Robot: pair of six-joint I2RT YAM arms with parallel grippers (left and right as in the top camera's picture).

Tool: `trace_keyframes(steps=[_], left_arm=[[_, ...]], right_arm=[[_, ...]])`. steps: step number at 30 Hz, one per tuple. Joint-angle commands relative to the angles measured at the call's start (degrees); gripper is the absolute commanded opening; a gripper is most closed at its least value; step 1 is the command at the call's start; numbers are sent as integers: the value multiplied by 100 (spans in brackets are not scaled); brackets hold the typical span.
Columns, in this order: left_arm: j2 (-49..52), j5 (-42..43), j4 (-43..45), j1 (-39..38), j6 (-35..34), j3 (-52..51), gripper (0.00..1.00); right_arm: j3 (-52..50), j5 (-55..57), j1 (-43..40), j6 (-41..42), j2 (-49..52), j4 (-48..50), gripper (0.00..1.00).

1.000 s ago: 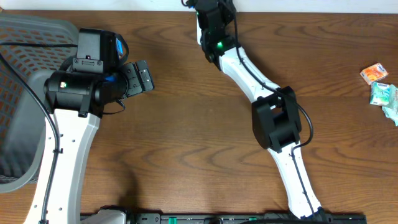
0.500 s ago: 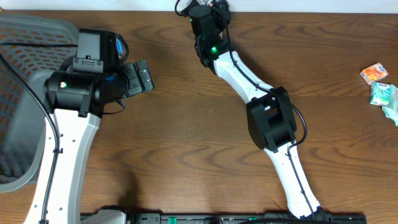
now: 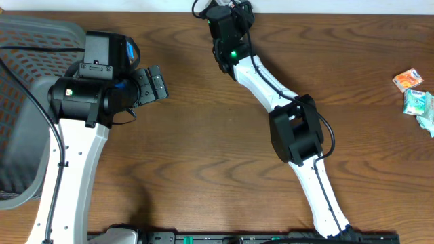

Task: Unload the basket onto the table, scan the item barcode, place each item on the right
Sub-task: 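Press the Zam-Buk tin against the scanner face, then carry the Zam-Buk tin to the far right pile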

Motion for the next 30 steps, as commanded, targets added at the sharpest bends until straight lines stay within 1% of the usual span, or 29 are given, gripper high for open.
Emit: trace_keyframes(steps=[1,4,9,12,19,23,26,30], left_arm=[[2,-35,-15,24,33,70,98],[2,-35,-15,24,33,70,98],[2,-35,-15,24,33,70,98],[2,-35,-15,24,33,70,98],[2,-35,-15,24,33,70,98],[2,-35,-15,24,33,70,98],[2,-35,-15,24,33,70,98],[2,-35,-15,24,33,70,98]], right_arm=[[66,205,-85,-11,35,2,19],[66,205,-125,125,35,7,21],[66,422,-293,595,26,74,26],[68,511,-411,680,-4,74,25],[68,1003,-949,1425,-323,-72,25],[68,1224,-1421,1910,-452,-601,26],[68,1233,-1834,2365,-472,-1305,26],[68,1185,-2485,3285,-472,-2393,25]])
